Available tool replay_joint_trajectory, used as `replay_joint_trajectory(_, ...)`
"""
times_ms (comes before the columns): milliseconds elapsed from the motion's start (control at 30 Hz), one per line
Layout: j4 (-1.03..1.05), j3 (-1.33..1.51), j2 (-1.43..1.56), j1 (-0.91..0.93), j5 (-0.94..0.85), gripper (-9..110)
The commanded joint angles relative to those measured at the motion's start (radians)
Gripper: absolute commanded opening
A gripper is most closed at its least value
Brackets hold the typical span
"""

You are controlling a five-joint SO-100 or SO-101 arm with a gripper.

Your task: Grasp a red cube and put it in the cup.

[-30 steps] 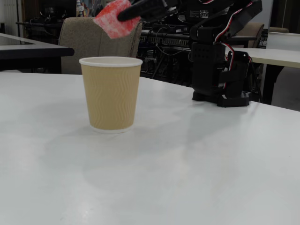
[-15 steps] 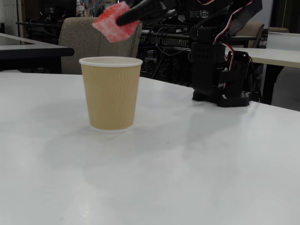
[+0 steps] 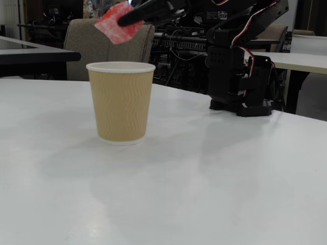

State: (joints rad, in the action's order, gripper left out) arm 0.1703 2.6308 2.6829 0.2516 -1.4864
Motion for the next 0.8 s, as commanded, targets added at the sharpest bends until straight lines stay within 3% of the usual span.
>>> replay_joint_trajectory(0, -0.009, -0.091, 0.029, 0.0, 0.015, 13)
replay_joint_trajectory(533, -0.002, -0.049, 0.069, 0.011, 0.02, 19)
replay_joint_trajectory(767, -0.005, -0.041, 0.08, 0.011, 0.021, 30)
